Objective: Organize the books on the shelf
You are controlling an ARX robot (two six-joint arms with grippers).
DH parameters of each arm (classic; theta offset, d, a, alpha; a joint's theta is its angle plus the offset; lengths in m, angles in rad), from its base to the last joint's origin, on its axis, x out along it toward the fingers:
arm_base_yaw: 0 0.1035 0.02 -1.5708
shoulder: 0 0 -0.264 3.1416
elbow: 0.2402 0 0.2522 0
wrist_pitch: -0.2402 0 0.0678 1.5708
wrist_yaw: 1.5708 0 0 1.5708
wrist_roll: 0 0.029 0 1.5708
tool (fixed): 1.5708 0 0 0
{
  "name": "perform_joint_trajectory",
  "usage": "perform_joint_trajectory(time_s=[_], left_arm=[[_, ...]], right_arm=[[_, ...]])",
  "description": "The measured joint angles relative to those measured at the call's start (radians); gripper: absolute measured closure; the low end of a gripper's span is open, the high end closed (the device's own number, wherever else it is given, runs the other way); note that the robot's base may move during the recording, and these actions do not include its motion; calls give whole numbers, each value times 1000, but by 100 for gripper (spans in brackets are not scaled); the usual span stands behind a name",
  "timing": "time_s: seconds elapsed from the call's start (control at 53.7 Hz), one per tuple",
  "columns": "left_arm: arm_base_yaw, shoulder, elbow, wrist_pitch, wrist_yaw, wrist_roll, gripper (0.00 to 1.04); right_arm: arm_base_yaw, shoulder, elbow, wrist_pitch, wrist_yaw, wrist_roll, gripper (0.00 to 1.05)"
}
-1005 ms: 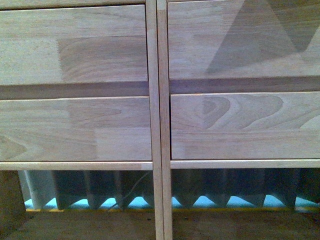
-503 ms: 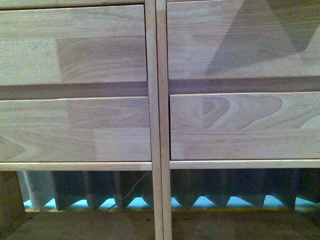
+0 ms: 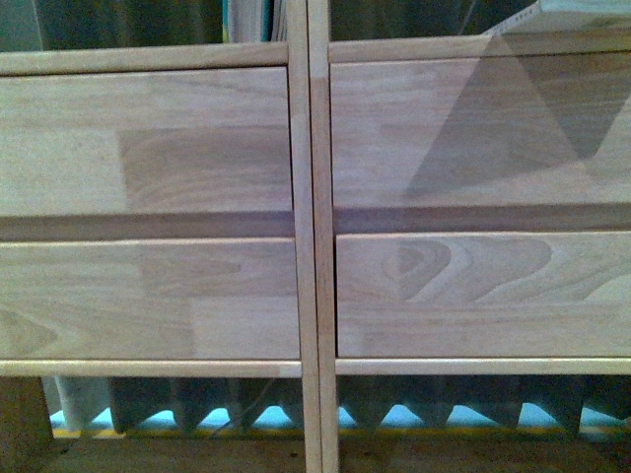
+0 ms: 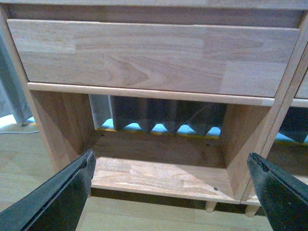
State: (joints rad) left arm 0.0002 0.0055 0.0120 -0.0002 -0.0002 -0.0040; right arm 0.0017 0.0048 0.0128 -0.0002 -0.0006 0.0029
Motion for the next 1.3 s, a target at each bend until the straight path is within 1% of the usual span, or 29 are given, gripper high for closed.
perform_joint_trajectory(time_s=[1.117,1.154,1.21,1.229,1.266,1.284,1.303], left_arm=[[0,0,0,0,0,0,7],[0,0,0,0,0,0,7],[0,0,0,0,0,0,7],[0,0,0,0,-1,0,7],[0,-1,0,0,0,0,7],[0,-1,0,0,0,0,7],[0,-1,0,0,2,0,7]], right_arm=[[0,0,0,0,0,0,7],[15,13,3,-10,58,21,7],[122,121,47,-79,391,116,7],[139,146,53,-82,444,146,7],[180,237,75,-79,611,218,7],[186,259,79,-76,647,234,7],[192,296,85,-68,716,263,7]])
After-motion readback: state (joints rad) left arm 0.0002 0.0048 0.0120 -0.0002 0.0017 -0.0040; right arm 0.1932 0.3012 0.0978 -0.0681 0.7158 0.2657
